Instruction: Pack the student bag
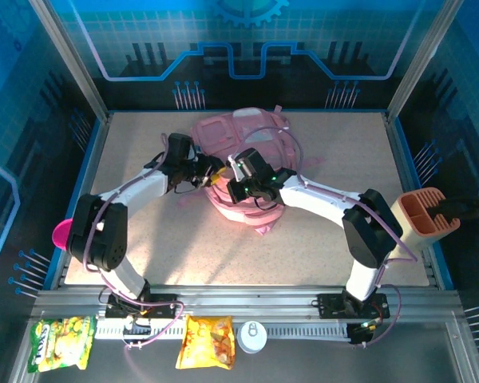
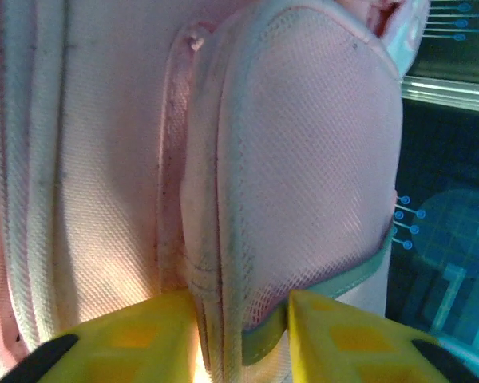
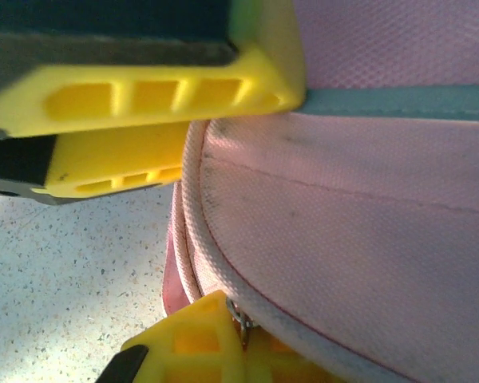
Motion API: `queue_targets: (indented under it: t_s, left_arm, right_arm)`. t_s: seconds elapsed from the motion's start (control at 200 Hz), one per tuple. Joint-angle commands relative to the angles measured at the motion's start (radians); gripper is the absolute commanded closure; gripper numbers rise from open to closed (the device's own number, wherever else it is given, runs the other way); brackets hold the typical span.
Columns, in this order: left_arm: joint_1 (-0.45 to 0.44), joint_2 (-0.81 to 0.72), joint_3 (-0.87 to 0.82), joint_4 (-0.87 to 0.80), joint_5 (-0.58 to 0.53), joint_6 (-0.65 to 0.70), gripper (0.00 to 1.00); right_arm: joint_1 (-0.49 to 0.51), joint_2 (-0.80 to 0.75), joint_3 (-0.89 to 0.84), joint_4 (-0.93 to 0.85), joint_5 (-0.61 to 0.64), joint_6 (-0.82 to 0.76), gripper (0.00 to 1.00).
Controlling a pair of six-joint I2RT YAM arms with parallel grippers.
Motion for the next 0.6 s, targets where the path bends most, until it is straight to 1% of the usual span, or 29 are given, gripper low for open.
queue_targets:
  t_s: [0.0, 0.06, 0.16, 0.23, 0.325, 0.455, 0.595]
  left_arm:
    - [-0.008, 0.028, 0.033, 0.007, 0.017, 0.001, 0.82]
    - [-0.003, 0.028, 0.037, 0.001, 0.003, 0.009, 0.91]
    - [0.011, 0.028, 0.048, -0.013, -0.005, 0.024, 1.0]
    - [0.022, 0.024, 0.052, -0.03, -0.002, 0.039, 1.0]
    - [0.035, 0.019, 0.05, -0.052, -0.002, 0.064, 1.0]
    - [0.056, 0.021, 0.051, -0.073, 0.009, 0.085, 1.0]
    - [0.08, 0.019, 0.064, -0.109, -0.009, 0.116, 1.0]
  right_arm:
    - [0.014, -0.016, 0.018, 0.024, 0.019, -0.012, 0.99]
    - [0.003, -0.035, -0.008, 0.01, 0.057, -0.008, 0.98]
    - [-0.032, -0.085, -0.083, 0.004, 0.111, -0.01, 0.97]
    - [-0.063, -0.119, -0.131, 0.0, 0.134, -0.013, 0.97]
    - [-0.112, -0.145, -0.167, -0.012, 0.135, -0.017, 0.97]
    - [-0.165, -0.152, -0.167, -0.037, 0.158, -0.011, 0.98]
    - [-0.192, -0.136, -0.134, -0.062, 0.165, 0.005, 0.99]
